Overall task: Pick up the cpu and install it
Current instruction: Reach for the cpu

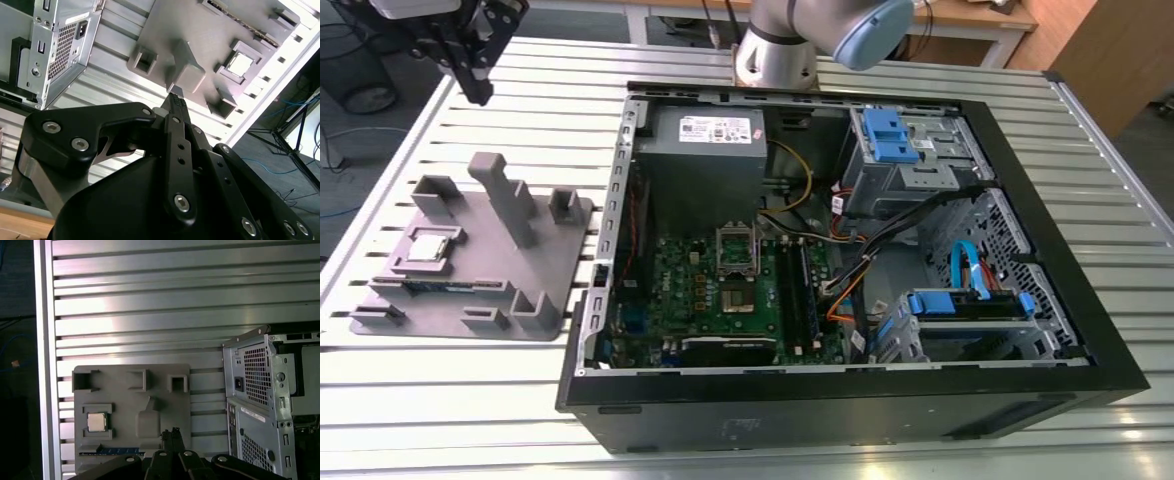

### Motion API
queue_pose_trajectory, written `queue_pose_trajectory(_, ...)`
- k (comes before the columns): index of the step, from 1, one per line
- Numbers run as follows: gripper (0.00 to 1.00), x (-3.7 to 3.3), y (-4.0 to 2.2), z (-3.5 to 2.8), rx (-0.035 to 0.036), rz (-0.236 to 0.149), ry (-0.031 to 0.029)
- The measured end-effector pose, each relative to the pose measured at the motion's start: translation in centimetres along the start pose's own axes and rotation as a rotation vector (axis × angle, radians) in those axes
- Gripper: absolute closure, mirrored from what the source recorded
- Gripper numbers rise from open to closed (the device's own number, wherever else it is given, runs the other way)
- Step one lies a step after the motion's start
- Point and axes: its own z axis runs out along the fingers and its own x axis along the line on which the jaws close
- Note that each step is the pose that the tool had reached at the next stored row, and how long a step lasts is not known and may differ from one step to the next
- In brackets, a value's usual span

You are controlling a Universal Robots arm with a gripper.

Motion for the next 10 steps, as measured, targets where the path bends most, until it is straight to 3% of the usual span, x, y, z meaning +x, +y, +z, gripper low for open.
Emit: queue_pose_trajectory(10, 0.89, 1.0, -0.08, 0.03, -0.0004, 0.0, -0.0042)
